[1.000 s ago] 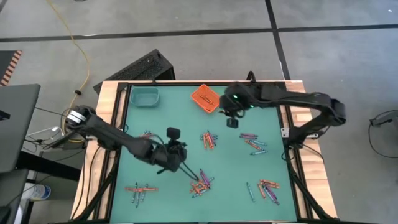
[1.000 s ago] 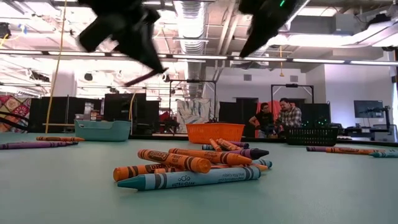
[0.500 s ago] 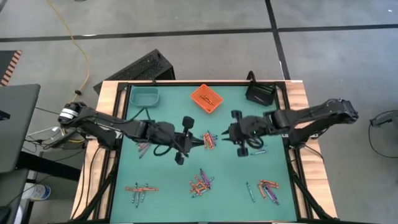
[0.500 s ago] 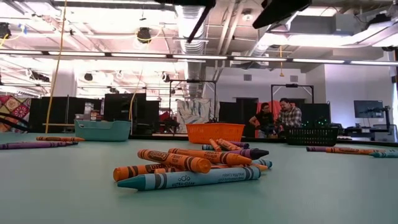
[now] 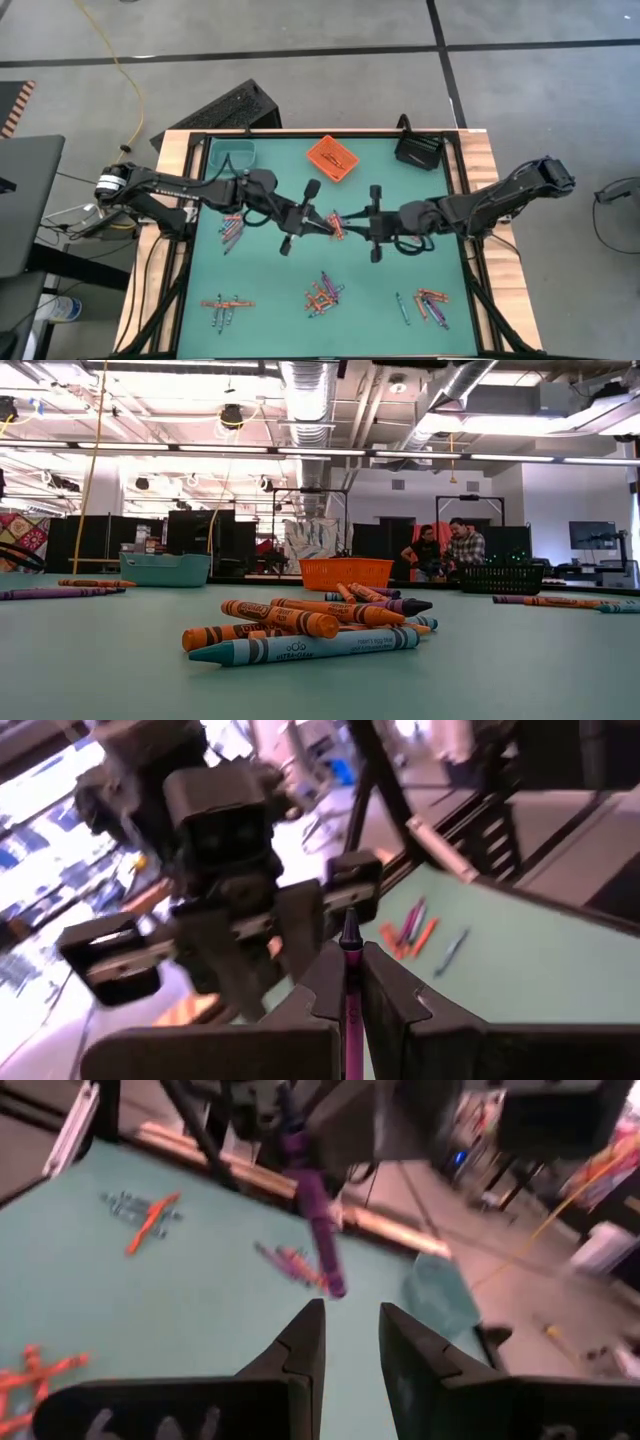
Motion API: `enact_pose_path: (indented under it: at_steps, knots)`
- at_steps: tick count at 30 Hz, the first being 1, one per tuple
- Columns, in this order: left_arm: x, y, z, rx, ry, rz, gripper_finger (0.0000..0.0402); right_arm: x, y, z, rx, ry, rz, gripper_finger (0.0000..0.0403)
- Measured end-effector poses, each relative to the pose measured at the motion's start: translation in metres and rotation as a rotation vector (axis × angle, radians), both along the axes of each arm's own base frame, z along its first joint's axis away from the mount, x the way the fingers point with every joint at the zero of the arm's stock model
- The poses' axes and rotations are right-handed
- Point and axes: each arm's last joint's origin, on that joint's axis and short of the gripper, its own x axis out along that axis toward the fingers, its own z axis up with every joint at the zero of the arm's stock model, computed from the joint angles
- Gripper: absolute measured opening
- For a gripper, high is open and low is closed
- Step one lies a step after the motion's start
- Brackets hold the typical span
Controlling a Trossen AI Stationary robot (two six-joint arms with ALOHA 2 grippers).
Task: Sort crayons
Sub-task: Put the violet crayon into the black bin
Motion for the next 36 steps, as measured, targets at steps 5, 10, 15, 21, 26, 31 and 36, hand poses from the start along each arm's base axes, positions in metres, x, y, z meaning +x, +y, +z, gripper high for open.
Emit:
enact_pose_path:
  at_steps: [5, 10, 15, 21, 26, 31, 36]
  knots:
    - [0.0, 0.0, 0.001, 0.025, -0.025, -0.029, 0.0, 0.004, 0.0, 0.003, -0.006, -0.063, 0.069, 0.0093]
    - [0.0, 0.0, 0.002, 0.028, -0.036, -0.029, 0.0, 0.01, 0.002, 0.0, -0.018, -0.077, 0.134, 0.0093]
    - [0.0, 0.0, 0.003, 0.031, -0.048, -0.043, 0.0, 0.02, 0.004, -0.008, -0.04, -0.09, 0.132, 0.0093]
    - [0.0, -0.001, 0.003, 0.021, -0.043, -0.055, 0.0, 0.03, 0.002, -0.012, -0.048, -0.135, 0.091, 0.0093]
    - [0.0, -0.001, 0.002, 0.013, -0.028, -0.046, 0.0, 0.03, 0.0, -0.012, -0.052, -0.135, 0.066, 0.0093]
    - [0.0, 0.0, 0.002, 0.014, -0.028, -0.042, 0.0, 0.03, -0.001, -0.011, -0.056, -0.136, 0.037, 0.0093]
    - [0.0, 0.0, 0.002, 0.018, -0.033, -0.043, 0.0, 0.03, 0.0, -0.01, -0.05, -0.15, 0.083, 0.0093]
